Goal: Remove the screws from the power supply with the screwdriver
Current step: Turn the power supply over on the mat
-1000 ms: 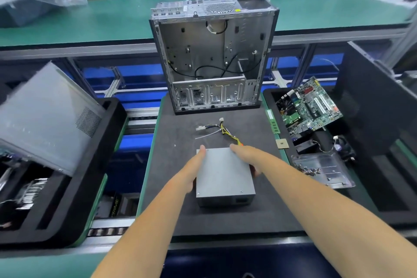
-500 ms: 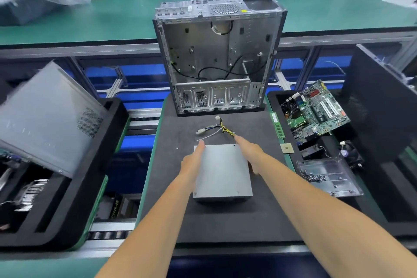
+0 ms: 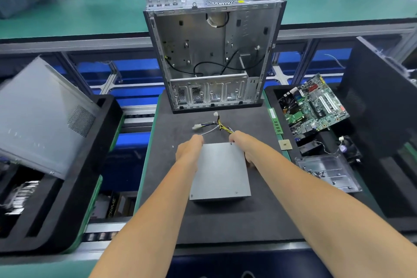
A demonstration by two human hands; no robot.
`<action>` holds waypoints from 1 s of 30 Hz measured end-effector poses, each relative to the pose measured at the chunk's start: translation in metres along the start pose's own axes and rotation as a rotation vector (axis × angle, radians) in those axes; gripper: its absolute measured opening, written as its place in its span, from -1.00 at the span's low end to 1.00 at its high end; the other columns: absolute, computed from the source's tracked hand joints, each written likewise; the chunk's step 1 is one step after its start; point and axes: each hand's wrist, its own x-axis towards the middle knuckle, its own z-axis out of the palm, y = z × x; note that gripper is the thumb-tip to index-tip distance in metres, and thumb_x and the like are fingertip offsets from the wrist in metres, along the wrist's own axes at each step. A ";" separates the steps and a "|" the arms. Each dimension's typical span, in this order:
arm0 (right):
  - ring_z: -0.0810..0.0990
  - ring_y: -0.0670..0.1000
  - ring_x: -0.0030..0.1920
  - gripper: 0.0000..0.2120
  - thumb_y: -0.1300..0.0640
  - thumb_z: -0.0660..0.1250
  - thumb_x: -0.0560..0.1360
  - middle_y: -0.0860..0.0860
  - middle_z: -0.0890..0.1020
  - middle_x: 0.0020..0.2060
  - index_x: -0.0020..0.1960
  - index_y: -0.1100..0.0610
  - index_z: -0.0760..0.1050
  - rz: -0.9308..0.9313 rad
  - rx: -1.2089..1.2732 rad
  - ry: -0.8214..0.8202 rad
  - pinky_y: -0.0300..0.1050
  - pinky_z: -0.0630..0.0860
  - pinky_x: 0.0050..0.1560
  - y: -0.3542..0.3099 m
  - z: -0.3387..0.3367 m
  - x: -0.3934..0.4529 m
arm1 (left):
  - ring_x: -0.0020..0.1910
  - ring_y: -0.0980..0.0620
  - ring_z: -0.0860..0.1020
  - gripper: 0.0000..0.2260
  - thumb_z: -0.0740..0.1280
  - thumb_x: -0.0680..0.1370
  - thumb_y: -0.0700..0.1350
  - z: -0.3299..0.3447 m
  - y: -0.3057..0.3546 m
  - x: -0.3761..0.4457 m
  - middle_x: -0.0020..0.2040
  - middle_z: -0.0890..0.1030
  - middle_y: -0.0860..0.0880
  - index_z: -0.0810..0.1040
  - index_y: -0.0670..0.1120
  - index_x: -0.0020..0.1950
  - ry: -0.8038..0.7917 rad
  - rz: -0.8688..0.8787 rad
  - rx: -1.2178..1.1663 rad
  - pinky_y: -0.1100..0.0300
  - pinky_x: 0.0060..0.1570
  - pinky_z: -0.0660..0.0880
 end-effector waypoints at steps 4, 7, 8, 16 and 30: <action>0.34 -0.03 -0.69 -0.81 0.24 0.19 0.45 0.02 0.36 -0.40 -0.28 0.07 0.24 -0.033 -0.027 -0.008 -0.42 0.27 -0.55 -0.003 -0.006 0.001 | -0.26 -0.01 0.41 -0.81 0.26 0.22 -0.05 -0.001 0.001 -0.002 -0.19 0.43 0.01 0.38 -0.06 -0.22 0.024 -0.009 -0.001 0.17 -0.37 0.30; 0.35 0.02 -0.56 -0.90 0.26 0.19 0.42 0.04 0.37 -0.43 -0.23 0.15 0.29 -0.023 -0.026 -0.014 -0.34 0.26 -0.41 -0.002 -0.006 0.001 | -0.31 -0.01 0.39 -0.80 0.27 0.22 -0.08 -0.004 0.002 -0.003 -0.20 0.43 -0.01 0.40 -0.09 -0.21 0.006 0.001 0.021 0.18 -0.38 0.28; 0.37 0.03 -0.54 -0.94 0.26 0.19 0.41 0.05 0.40 -0.42 -0.20 0.16 0.31 -0.022 -0.025 -0.014 -0.31 0.31 -0.38 -0.002 -0.006 0.000 | -0.32 -0.02 0.38 -0.78 0.26 0.21 -0.09 -0.004 0.002 -0.003 -0.21 0.42 -0.02 0.41 -0.11 -0.19 -0.004 0.003 0.025 0.18 -0.37 0.26; 0.50 0.10 -0.44 -0.85 0.28 0.23 0.31 0.08 0.50 -0.35 -0.12 0.18 0.40 -0.028 -0.026 0.022 -0.12 0.49 -0.24 0.000 -0.006 0.004 | -0.27 -0.10 0.43 -0.51 0.24 0.18 -0.13 -0.006 0.003 -0.008 -0.13 0.49 -0.07 0.53 -0.20 0.09 -0.029 0.013 -0.015 0.17 -0.31 0.36; 0.47 0.05 -0.48 -0.80 0.22 0.26 0.30 0.04 0.50 -0.35 -0.07 0.17 0.41 -0.042 0.025 -0.007 -0.25 0.42 -0.36 0.008 -0.007 0.004 | -0.19 -0.09 0.53 -0.70 0.27 0.23 -0.10 -0.005 -0.001 -0.010 -0.03 0.58 -0.08 0.52 -0.16 -0.08 0.026 0.004 -0.046 0.19 -0.32 0.38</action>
